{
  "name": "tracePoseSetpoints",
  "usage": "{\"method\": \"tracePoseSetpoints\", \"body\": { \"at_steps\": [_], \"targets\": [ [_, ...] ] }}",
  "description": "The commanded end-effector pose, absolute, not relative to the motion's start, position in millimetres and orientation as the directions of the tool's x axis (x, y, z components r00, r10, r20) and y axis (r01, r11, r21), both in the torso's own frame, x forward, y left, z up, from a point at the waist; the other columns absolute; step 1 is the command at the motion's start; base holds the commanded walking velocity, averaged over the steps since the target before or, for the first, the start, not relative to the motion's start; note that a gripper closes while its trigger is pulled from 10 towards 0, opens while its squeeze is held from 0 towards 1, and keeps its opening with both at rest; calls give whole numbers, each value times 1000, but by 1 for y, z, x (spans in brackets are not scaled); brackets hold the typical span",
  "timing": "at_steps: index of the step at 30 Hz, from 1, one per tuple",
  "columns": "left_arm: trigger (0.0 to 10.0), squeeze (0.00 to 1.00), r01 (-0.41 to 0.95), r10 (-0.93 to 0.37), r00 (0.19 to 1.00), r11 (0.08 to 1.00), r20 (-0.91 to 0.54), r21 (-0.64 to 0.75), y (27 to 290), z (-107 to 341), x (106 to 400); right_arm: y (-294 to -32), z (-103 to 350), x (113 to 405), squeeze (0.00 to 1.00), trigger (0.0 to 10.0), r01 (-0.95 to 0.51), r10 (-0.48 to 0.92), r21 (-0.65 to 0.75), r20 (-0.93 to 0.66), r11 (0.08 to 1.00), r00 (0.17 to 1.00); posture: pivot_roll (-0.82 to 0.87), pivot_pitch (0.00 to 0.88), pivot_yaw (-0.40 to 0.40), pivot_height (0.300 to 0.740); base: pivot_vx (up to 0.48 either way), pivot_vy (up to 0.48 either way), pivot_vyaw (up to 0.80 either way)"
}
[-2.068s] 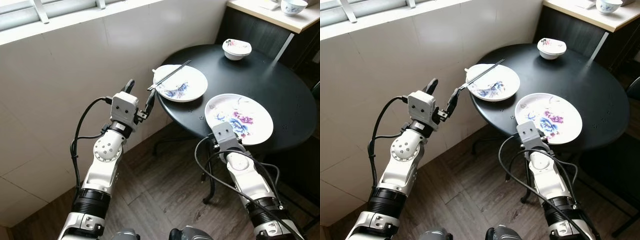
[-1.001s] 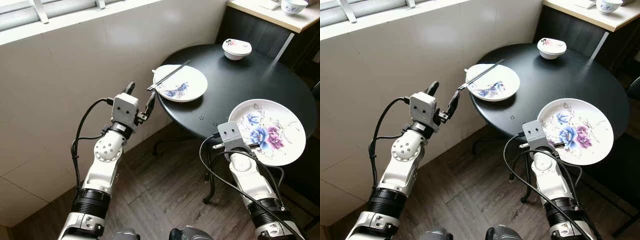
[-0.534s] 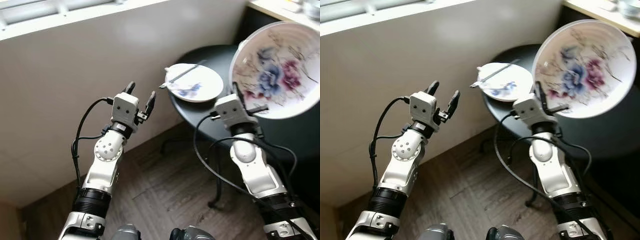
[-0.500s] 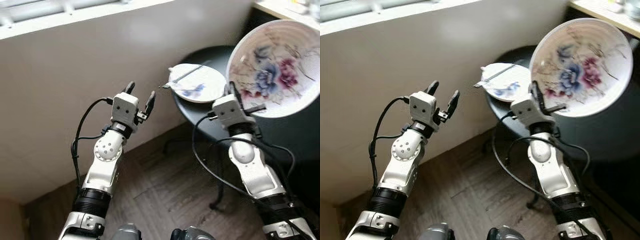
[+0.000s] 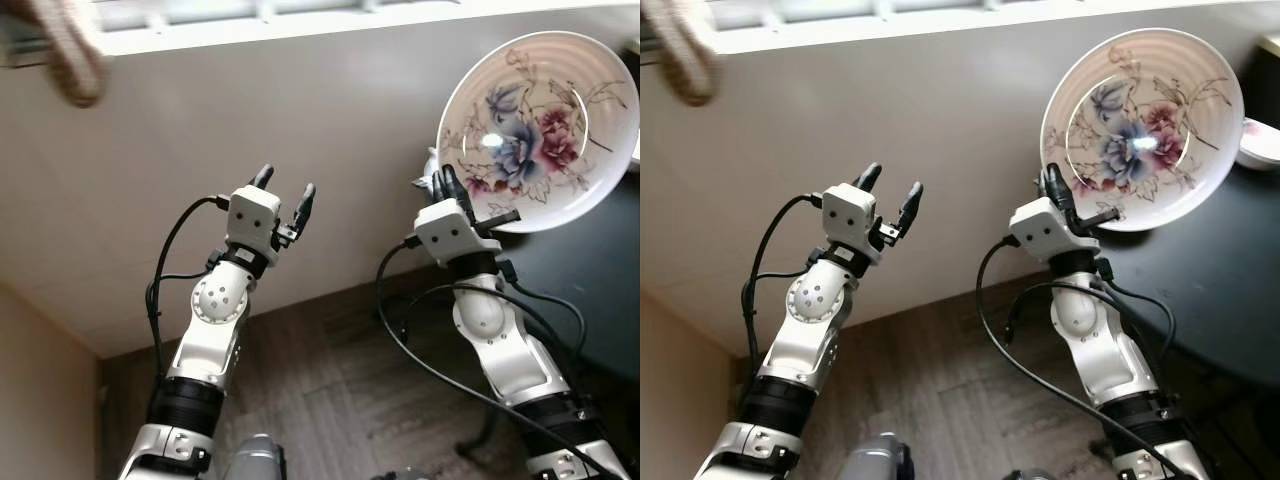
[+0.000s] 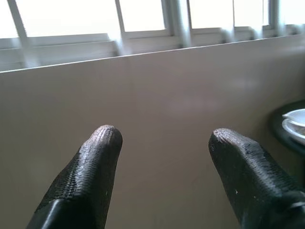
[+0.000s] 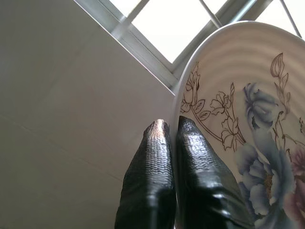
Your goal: Kitchen organization
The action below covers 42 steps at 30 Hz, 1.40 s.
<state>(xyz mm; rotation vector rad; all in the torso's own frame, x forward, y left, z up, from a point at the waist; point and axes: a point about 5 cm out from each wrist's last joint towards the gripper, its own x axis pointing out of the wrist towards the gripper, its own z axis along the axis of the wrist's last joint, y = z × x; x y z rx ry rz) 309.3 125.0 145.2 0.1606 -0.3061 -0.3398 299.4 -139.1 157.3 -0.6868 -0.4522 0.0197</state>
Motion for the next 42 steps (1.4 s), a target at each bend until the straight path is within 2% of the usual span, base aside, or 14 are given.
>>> {"method": "tracePoseSetpoints", "body": {
  "at_steps": [1,10,23,42],
  "targets": [
    [10000,0,322,-367,892,925,262,199,119,144,308,-142,160,299,0,0,144,165,-618,415,773,895,140,0,-46,740,-262,405,800],
    [10000,0,314,-365,887,926,284,210,120,146,308,-140,158,298,0,0,133,182,-620,418,773,890,141,0,-45,740,-69,80,800],
    [10000,0,301,-358,892,926,277,228,122,146,308,-135,159,298,0,0,115,208,-615,428,780,880,144,0,-43,740,0,-449,800],
    [10000,0,292,-344,892,934,293,206,123,148,310,-135,162,299,0,0,114,219,-617,437,779,873,142,0,-45,740,0,0,800]
  ]
}}
